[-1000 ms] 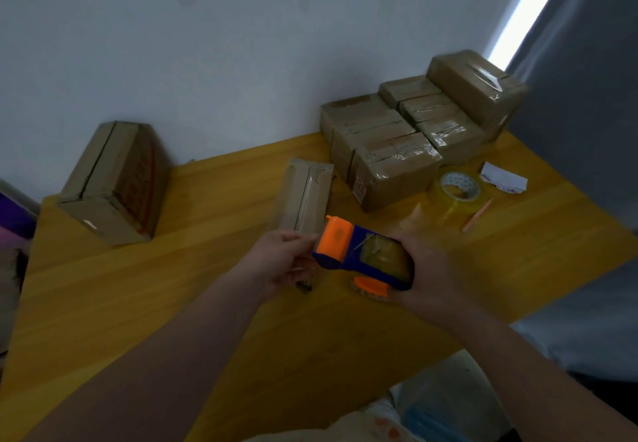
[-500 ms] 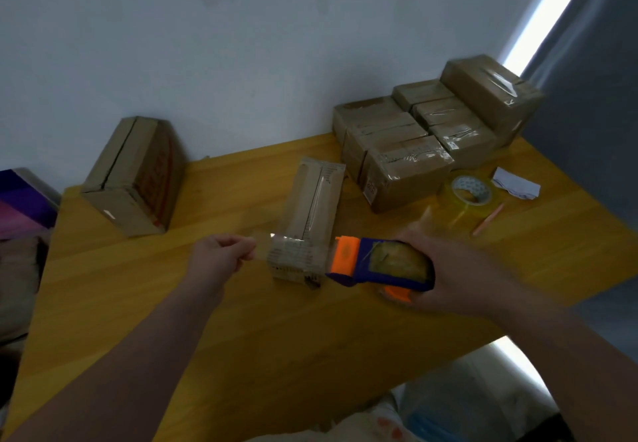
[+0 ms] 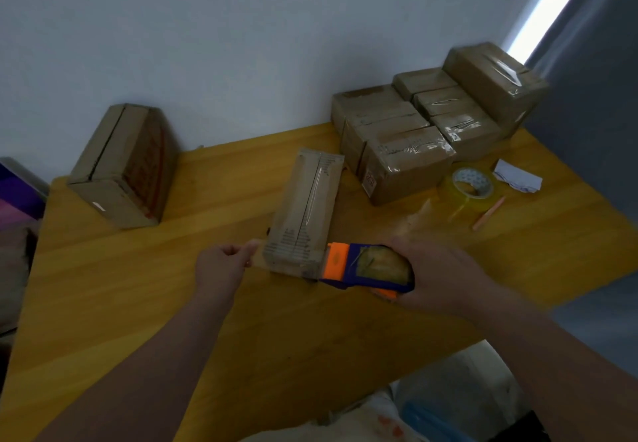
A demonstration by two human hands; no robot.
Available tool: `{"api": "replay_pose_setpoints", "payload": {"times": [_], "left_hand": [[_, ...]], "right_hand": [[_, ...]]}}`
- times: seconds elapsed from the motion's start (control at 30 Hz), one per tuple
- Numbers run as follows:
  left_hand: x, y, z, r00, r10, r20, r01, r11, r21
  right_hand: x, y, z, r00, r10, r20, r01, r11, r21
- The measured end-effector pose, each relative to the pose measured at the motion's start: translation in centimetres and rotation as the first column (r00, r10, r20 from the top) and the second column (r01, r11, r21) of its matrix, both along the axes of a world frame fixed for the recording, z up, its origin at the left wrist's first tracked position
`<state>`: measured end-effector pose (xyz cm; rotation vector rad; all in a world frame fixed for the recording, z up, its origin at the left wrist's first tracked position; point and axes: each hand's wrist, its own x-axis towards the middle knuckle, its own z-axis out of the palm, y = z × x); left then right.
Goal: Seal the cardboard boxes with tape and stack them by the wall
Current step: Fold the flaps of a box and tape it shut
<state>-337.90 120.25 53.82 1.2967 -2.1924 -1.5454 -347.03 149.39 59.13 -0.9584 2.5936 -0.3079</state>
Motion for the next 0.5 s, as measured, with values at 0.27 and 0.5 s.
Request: {"api": "replay_pose_setpoints", "payload": {"times": [0.27,0.5], "left_hand": [[-0.3,-0.1,-1.5,0.997,-0.058,0.056,0.051,0.992,0.117],[-0.4,-1.1,-1.8,0.984,-0.145,0.107,0.117,0.966,0.231]], "right_hand": [[0.0,-1.3,-1.4,1.0,-0.022,0.022,0.019,0.994,0.108],[0.7,-1.5,-1.9,0.999,-0.045,0.02,0.042,0.991,0.126]]}}
